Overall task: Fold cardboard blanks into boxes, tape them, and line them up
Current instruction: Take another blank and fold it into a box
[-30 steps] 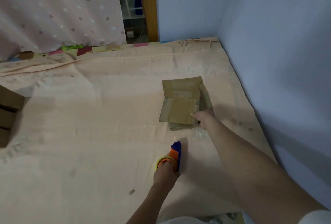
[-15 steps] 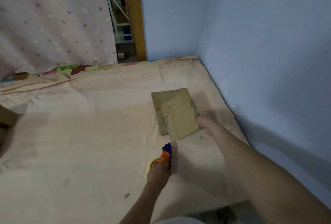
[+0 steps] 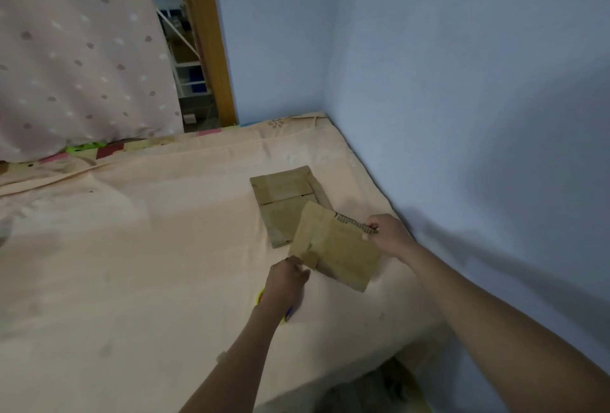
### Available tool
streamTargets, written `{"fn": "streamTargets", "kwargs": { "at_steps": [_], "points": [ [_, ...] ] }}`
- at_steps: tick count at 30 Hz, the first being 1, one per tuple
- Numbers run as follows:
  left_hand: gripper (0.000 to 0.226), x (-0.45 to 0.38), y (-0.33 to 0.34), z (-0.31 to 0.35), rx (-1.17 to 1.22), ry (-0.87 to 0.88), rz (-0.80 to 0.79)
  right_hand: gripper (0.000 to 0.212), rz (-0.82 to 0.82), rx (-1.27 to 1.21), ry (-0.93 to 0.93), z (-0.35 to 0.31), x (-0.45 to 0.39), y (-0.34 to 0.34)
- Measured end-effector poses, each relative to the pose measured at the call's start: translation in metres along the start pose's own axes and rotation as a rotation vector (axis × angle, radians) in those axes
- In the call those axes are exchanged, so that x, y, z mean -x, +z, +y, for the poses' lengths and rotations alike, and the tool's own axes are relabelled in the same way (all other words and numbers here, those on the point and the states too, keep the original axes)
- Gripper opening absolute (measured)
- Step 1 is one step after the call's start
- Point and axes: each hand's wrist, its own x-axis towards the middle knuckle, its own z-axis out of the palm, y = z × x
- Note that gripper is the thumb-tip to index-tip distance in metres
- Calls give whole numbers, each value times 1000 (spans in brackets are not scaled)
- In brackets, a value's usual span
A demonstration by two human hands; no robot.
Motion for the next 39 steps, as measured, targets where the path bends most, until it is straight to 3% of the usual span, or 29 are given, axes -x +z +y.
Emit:
{"fn": "streamTargets", "kwargs": {
  "at_steps": [5,13,19,31,39],
  "points": [
    [46,0,-3,23,79,19,77,8,-15,89,-39,21,11,-12],
    [72,-10,21,63,190,-87,193,16,-63,128,-147,56,-4,-14],
    [64,-10,45,95,216,-152,213,14,-125,104,-218,76,-15,-7],
    [33,4,73,81,235,-278,251,20,-212,-36,-253,104,-18,9],
    [37,1,84,69,440,-275,308,55,-194,-257,-53,133,-19,11]
  ]
}}
